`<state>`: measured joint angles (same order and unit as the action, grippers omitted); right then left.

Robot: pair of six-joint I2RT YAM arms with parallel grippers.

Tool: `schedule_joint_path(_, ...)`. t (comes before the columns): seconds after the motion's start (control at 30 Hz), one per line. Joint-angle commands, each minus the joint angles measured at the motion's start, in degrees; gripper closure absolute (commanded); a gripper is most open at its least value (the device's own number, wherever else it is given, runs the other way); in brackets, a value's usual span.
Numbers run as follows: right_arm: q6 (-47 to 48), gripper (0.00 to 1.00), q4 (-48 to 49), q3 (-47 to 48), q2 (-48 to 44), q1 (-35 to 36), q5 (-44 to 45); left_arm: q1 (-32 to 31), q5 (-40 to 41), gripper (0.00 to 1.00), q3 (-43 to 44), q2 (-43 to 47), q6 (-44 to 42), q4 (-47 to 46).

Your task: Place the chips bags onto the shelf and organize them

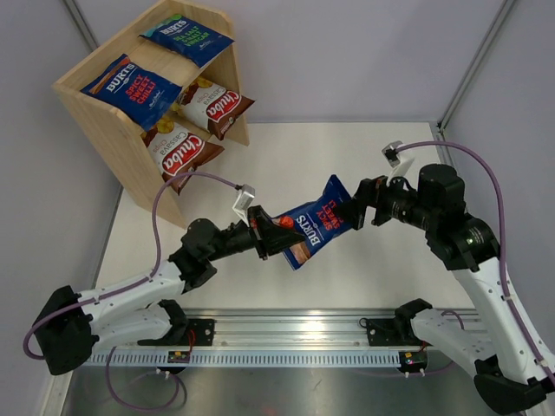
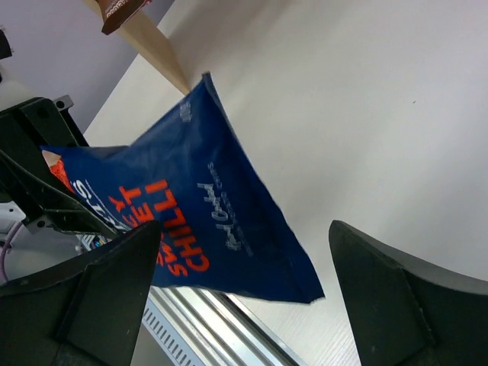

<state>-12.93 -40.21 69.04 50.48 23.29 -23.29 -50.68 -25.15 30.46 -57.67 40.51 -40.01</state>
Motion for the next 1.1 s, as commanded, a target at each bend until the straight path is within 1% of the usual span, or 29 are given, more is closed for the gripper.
schedule_joint_path(0.0, -1.65, 0.01, -0.92, 1.45, -2.83, -0.17, 3.83, 0.14, 0.96, 1.00, 2.05, 3.26, 1.85, -0.37)
schedule_joint_path(0.03, -3.92, 0.01, -1.54, 2.06, -3.71, -0.17, 10.04, 0.05, 2.80, 1.00, 3.02, 3.79, 1.85, 1.23)
schedule_joint_path(0.07, -5.25, 0.00, -2.93, 3.63, -6.07, -0.09, 13.24, 0.14, 7.09, 1.00, 3.99, 4.49, 1.94, 3.08)
schedule_joint_path(0.1, -6.22, 0.01, -3.38, 4.52, -7.40, -0.09, 15.62, 0.05, 8.61, 1.00, 6.08, 4.67, 1.77, 5.71)
schedule_joint_path(0.13, -7.62, 0.00, -4.34, 5.49, -8.72, -0.17, 19.04, 0.05, 12.71, 1.00, 7.41, 4.76, 1.68, 7.56)
schedule_joint_path(0.2, -8.78, 0.00, -5.58, 8.65, -12.24, -0.17, 21.96, 0.05, 16.60, 1.00, 10.48, 4.67, 1.59, 12.90)
schedule_joint_path(0.23, -9.04, 0.01, -6.37, 9.70, -12.94, -0.09, 24.49, 0.05, 19.14, 1.00, 13.89, 4.41, 1.85, 15.20)
schedule_joint_path(0.27, -9.04, 0.01, -8.12, 11.54, -13.91, -0.17, 25.21, 0.05, 23.52, 1.00, 15.84, 4.23, 2.29, 16.62)
schedule_joint_path(0.3, -8.96, 0.00, -9.00, 12.26, -14.00, -0.17, 25.66, 0.05, 25.57, 1.00, 17.77, 3.71, 2.81, 19.50)
schedule_joint_path(0.33, -8.70, 0.01, -10.14, 12.79, -14.00, -0.09, 25.57, 0.05, 32.46, 1.00, 22.58, 3.27, 3.17, 21.79)
schedule_joint_path(0.37, -8.61, 0.00, -10.42, 12.62, -14.09, -0.17, 25.31, 0.05, 35.23, 1.00, 25.06, 2.66, 3.78, 23.47)
schedule_joint_path(0.4, -8.60, 0.01, -10.51, 12.35, -14.27, -0.09, 25.05, 0.05, 38.12, 1.00, 27.87, 0.82, 3.87, 27.58)
schedule_joint_path(0.43, -8.52, 0.00, -10.77, 11.92, -14.27, -0.17, 24.70, 0.05, 43.81, 1.00, 34.69, -0.41, 3.52, 29.62)
schedule_joint_path(0.47, -8.52, 0.01, -10.51, 10.78, -14.62, -0.09, 24.61, 0.05, 46.39, 1.00, 38.15, -1.73, 4.22, 34.60)
schedule_joint_path(0.5, -8.52, 0.00, -10.33, 10.16, -14.79, -0.09, 24.43, 0.05, 49.20, 1.00, 41.84, -4.62, 3.96, 36.39)
schedule_joint_path(0.53, -8.52, 0.00, -9.90, 9.02, -14.97, -0.09, 24.17, 0.05, 55.06, 1.00, 47.01, -5.86, 3.00, 36.93)
schedule_joint_path(0.57, -8.60, 0.01, -9.80, 8.75, -14.97, -0.09, 24.08, 0.05, 58.42, 1.00, 49.93, -7.27, 4.39, 39.72)
schedule_joint_path(0.6, -8.69, 0.00, -9.80, 8.57, -14.88, -0.09, 23.56, 0.40, 61.94, 1.00, 51.96, -9.37, 4.14, 39.83)
schedule_joint_path(0.63, -8.61, 0.00, -9.72, 8.40, -14.71, -0.09, 23.55, 0.49, 67.98, 1.00, 53.55, -10.43, 3.35, 39.66)
schedule_joint_path(0.67, -8.60, 0.01, -9.80, 8.48, -14.71, -0.09, 23.47, 1.10, 70.30, 1.00, 57.13, -11.23, 3.78, 39.92)
schedule_joint_path(0.7, -8.69, 0.01, -9.80, 8.57, -14.79, -0.17, 21.90, 1.89, 75.11, 1.00, 58.47, -12.89, 2.65, 39.57)
schedule_joint_path(0.73, -8.52, 0.00, -9.80, 8.66, -14.80, -0.09, 21.53, 2.07, 78.03, 1.00, 60.49, -13.78, 1.51, 39.40)
schedule_joint_path(0.8, -8.78, 0.00, -10.07, 8.84, -15.32, -0.17, 20.92, 4.26, 82.17, 1.00, 64.98, -15.53, -1.30, 38.88)
schedule_joint_path(0.83, -8.87, 0.00, -9.98, 8.84, -15.50, -0.09, 20.65, 5.40, 83.06, 1.00, 66.38, -17.37, -2.53, 39.56)
schedule_joint_path(0.87, -9.13, 0.01, -9.98, 8.75, -15.76, -0.09, 20.48, 7.85, 83.85, 1.00, 70.57, -18.69, -2.46, 40.79)
schedule_joint_path(0.9, -9.31, 0.00, -9.63, 8.31, -16.20, -0.17, 19.87, 9.18, 84.55, 1.00, 72.53, -19.84, -2.89, 41.93)
schedule_joint_path(0.97, -9.66, 0.01, -9.10, 7.78, -16.81, -0.09, 18.90, 13.12, 84.39, 1.00, 76.31, -23.18, -2.54, 44.74)
schedule_joint_path(1.0, -10.09, 0.01, -9.01, 7.61, -16.82, -0.09, 18.29, 14.45, 83.95, 1.00, 79.98, -24.23, -2.46, 45.63)
schedule_joint_path(1.07, -10.45, 0.00, -8.84, 7.34, -16.99, -0.09, 16.97, 18.13, 83.42, 1.00, 84.48, -27.93, -0.27, 50.80)
